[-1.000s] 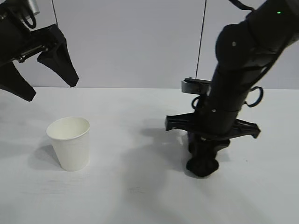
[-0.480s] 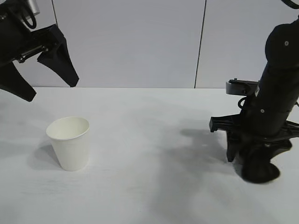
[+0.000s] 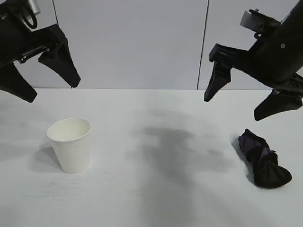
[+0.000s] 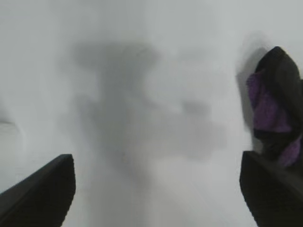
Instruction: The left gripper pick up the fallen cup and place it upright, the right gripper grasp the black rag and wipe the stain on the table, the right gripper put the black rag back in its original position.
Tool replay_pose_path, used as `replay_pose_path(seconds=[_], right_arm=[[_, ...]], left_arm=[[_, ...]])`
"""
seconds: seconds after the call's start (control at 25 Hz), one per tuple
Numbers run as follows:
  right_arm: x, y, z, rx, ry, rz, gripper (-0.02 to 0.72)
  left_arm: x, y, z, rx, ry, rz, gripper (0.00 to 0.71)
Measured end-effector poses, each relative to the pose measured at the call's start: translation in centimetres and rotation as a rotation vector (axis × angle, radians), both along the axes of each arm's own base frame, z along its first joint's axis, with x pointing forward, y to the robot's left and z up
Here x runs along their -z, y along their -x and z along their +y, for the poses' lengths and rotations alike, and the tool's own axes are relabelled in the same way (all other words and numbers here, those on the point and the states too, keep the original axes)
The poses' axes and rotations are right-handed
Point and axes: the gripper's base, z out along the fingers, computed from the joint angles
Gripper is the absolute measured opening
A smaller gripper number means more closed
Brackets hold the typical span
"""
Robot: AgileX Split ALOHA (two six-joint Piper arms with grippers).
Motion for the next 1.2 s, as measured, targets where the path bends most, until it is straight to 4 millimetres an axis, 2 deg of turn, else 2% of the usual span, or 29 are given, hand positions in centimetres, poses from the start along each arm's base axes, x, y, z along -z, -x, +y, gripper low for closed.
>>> replay_pose_path(seconds=[0.64,0.96,1.2], right_arm=[[-0.14,-0.25,0.02,0.009,-0.007,-0.029,0.652],[-0.18,-0.33,0.01,0.012,-0.008,-0.039,0.652],[-0.19,-0.35,0.01,0.013,-0.008,-0.041,0.652]], left_arm=[[-0.02,-0.04,-0.01,-0.003,0.002,-0.004,0.693],[-0.41,-0.04,-0.67,-0.047,0.104,0.022,0.693],[-0.47,-0.03,-0.76,-0.052,0.119,0.028,0.693]])
